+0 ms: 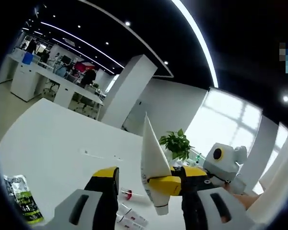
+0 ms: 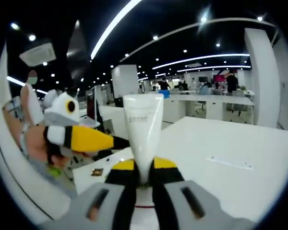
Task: Arrange the skincare products in the storage area until every visible bottle or jar stands upright without overlapping.
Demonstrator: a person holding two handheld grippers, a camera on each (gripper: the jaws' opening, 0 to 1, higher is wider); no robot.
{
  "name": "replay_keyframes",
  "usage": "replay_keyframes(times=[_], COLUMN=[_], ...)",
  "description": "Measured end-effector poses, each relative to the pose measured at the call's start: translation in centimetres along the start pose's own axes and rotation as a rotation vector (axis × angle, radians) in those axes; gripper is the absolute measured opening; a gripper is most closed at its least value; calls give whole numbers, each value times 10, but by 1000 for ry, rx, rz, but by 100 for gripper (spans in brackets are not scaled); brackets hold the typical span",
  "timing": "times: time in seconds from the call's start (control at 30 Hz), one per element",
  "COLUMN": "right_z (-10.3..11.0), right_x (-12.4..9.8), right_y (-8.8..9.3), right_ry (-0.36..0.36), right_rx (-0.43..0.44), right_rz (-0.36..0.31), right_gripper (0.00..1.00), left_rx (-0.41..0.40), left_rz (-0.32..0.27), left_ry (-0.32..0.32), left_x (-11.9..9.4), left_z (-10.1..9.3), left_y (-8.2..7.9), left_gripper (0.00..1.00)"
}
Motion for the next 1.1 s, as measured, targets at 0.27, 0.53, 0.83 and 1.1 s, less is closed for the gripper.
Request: replay_keyframes(times=[0.27, 0.53, 0.83, 1.1], right_z=[13, 22, 25, 27], right_x=[-4, -6, -3, -1], right_y=[-4, 2, 7, 9], right_ry=[-2, -17, -35, -41], right_rx=[-22, -16, 14, 9], right_rz=[-1, 17, 29, 40], right_gripper=[9, 9, 9, 11], left_rx=[-18, -23, -1, -40], left_rz=[32, 67, 94, 106], left_ry=[23, 59, 20, 6], left_x=[6, 11, 11, 10], left_z=[-4, -12, -5, -2], left_y=[4, 14, 20, 20], left_gripper=[53, 43, 34, 31])
Point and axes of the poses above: the point that each gripper's makers call its tool centre point, and the gripper's own axes: x roughly forward along the fingers, z roughly to its left, y roughly out of its underside, the point moved 3 cm from there along -x, roughly backward along the fingers, and after that the axes turned 8 degrees about -x, right-handed, at the moved point
